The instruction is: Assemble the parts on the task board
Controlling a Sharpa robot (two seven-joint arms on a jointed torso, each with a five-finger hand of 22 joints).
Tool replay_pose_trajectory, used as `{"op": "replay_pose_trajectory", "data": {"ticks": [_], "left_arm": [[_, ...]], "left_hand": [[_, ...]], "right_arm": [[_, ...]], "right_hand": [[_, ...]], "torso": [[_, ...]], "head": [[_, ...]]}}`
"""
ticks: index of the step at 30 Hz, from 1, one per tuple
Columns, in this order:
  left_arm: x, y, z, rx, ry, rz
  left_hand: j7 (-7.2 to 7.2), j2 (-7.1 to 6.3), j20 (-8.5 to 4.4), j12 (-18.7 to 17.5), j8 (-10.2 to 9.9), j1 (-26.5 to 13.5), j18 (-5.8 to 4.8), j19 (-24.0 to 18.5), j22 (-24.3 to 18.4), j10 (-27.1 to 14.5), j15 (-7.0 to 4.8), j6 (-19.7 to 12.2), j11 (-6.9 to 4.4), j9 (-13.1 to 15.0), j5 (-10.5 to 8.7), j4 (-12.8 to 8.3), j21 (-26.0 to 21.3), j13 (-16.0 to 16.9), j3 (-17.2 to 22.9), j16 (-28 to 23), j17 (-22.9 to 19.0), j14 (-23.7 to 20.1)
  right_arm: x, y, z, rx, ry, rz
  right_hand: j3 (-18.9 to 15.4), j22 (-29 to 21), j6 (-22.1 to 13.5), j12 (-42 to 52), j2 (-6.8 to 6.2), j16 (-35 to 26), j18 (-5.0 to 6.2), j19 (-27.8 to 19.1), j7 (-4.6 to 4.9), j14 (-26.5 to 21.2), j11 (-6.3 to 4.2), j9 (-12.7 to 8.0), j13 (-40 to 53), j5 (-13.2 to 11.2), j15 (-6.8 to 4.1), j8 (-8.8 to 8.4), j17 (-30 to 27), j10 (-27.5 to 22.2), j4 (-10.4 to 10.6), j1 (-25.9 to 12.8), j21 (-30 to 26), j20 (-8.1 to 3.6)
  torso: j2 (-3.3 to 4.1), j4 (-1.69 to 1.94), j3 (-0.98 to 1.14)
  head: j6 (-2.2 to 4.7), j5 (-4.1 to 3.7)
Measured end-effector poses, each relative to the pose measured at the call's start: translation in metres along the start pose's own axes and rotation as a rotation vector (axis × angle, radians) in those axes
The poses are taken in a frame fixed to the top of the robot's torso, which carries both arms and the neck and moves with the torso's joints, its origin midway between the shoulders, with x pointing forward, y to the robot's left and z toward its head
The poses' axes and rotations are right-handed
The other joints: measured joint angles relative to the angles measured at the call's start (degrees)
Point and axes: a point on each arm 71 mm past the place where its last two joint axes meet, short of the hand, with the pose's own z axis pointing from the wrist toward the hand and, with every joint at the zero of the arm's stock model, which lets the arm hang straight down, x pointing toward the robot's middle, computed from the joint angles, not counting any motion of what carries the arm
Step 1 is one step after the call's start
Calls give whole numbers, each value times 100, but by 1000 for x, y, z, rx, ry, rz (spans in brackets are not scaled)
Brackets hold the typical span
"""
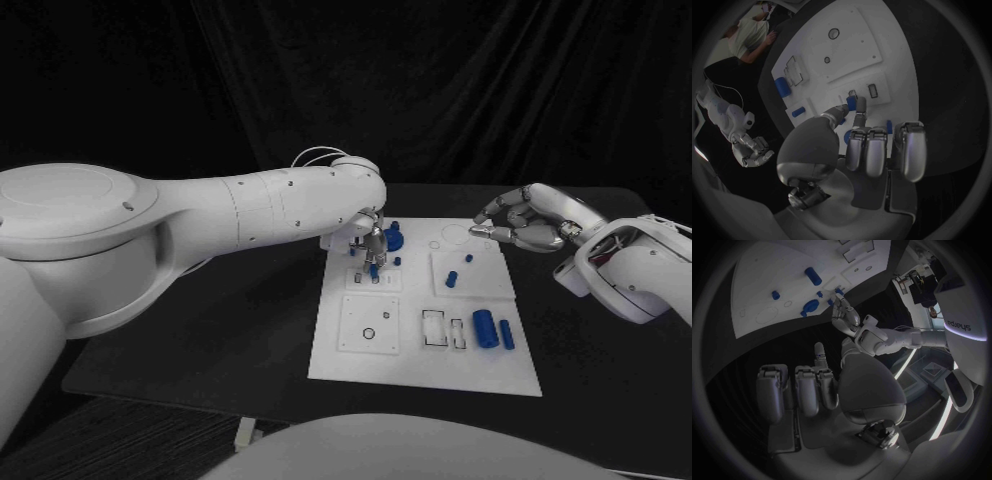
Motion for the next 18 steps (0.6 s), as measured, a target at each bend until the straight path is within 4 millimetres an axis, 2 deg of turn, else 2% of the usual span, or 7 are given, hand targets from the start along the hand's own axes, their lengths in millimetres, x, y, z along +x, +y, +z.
{"op": "replay_pose_trajectory", "data": {"ticks": [7,18], "left_arm": [[0,1,0,-4,-10,5],[4,1,-1,1,-14,14]], "left_hand": [[1,0,0,0,0,0,0,0,0,-4,0,-1,-4,9,-16,17,-21,0,29,0,0,0],[3,-15,-21,0,-1,-15,1,-21,0,-15,1,-2,-15,30,-17,17,-45,0,29,0,-1,0]], "right_arm": [[2,1,1,-1,3,2],[4,1,1,2,7,4]], "right_hand": [[-5,0,0,0,0,0,0,0,0,0,0,0,0,0,0,0,0,0,-5,0,-33,0],[-5,-1,0,0,0,0,0,0,0,0,0,0,-1,24,0,0,0,0,-5,0,-34,0]], "torso": [[-11,-1,1],[14,4,-8]], "head": [[0,18],[0,30]]}}
